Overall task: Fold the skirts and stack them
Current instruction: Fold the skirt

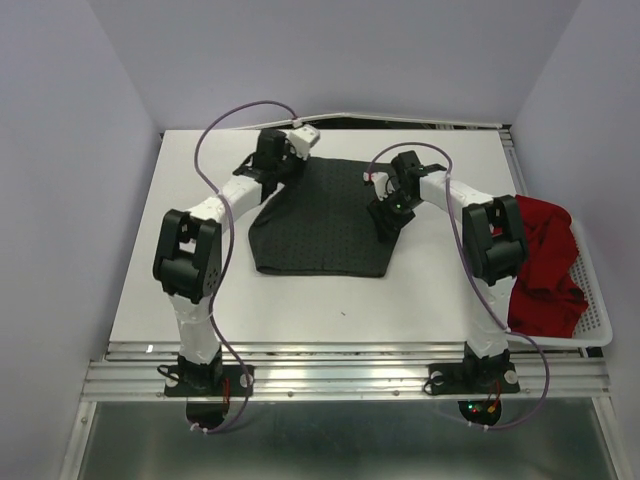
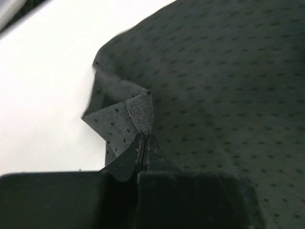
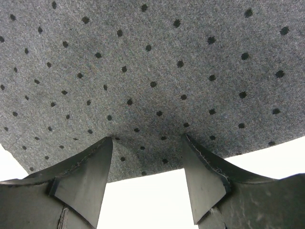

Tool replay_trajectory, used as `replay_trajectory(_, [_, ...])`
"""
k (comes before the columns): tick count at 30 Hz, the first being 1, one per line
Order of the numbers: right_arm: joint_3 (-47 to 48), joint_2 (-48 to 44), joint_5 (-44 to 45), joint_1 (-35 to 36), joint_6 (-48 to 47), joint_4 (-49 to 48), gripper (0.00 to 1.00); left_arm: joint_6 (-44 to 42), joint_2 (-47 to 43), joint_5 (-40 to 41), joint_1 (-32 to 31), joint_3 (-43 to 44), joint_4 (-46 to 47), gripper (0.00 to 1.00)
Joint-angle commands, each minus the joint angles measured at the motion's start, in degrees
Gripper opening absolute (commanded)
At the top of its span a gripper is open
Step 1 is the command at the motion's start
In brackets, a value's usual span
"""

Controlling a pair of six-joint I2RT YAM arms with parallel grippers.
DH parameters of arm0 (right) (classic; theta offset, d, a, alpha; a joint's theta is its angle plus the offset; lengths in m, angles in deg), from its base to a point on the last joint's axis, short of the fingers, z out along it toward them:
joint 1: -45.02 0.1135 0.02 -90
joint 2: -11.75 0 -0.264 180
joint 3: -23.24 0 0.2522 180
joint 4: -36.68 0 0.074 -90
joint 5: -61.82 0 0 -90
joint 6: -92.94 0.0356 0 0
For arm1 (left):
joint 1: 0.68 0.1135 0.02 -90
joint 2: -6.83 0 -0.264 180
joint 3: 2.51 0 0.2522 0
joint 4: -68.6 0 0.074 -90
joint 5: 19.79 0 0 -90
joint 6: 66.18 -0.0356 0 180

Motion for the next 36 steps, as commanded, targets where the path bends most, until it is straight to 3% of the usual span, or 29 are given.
replay_trajectory(1, [-0.4,3.2,1.8,0.2,0.5,5.0,0.65,-11.3,-7.8,8.5,-6.9,-6.9,7.3,0.00])
replay_trajectory(7, [0.4,4.0,3.3,0.2,0.5,5.9,0.65,-14.7,-5.7,10.1,-11.4,-8.9,6.3,0.00])
replay_trajectory(15, [1.2,5.4,4.5,0.2,0.4,6.7,0.65,-11.5,-0.2,8.1,-9.1,-1.7,1.6,0.00])
replay_trajectory(18, [1.6,5.7,4.4,0.2,0.1,7.0,0.65,-9.7,1.6,9.3,-5.0,2.4,0.8,0.00])
replay_trajectory(25, [0.3,5.9,3.8,0.2,-0.3,7.4,0.64,-4.0,11.1,17.9,7.7,25.9,0.1,0.00])
replay_trajectory(26, [0.0,5.9,3.5,0.2,-0.3,7.5,0.64,-3.5,14.1,18.4,10.2,28.3,-0.2,0.19])
replay_trajectory(27, [0.0,5.9,3.2,0.2,-0.5,7.6,0.64,-3.4,16.6,18.0,11.3,32.9,-1.8,0.61])
replay_trajectory(28, [0.0,5.8,2.8,0.2,-0.5,7.7,0.64,-3.4,17.5,17.9,12.3,34.8,-2.7,0.61])
replay_trajectory(29, [0.0,5.7,1.6,0.2,-0.5,8.2,0.64,-3.7,18.1,17.4,13.7,36.5,-5.2,0.93])
replay_trajectory(30, [0.1,5.3,0.9,0.2,-0.5,8.3,0.65,-3.9,18.5,15.1,14.2,38.0,-6.6,0.98])
replay_trajectory(32, [0.0,4.6,-0.7,0.2,-0.1,8.3,0.65,-3.8,16.3,12.3,14.8,36.8,-8.6,0.98])
replay_trajectory(36, [0.4,3.4,-4.0,0.2,0.7,8.1,0.65,-4.5,6.2,5.9,15.1,22.8,-7.8,0.98])
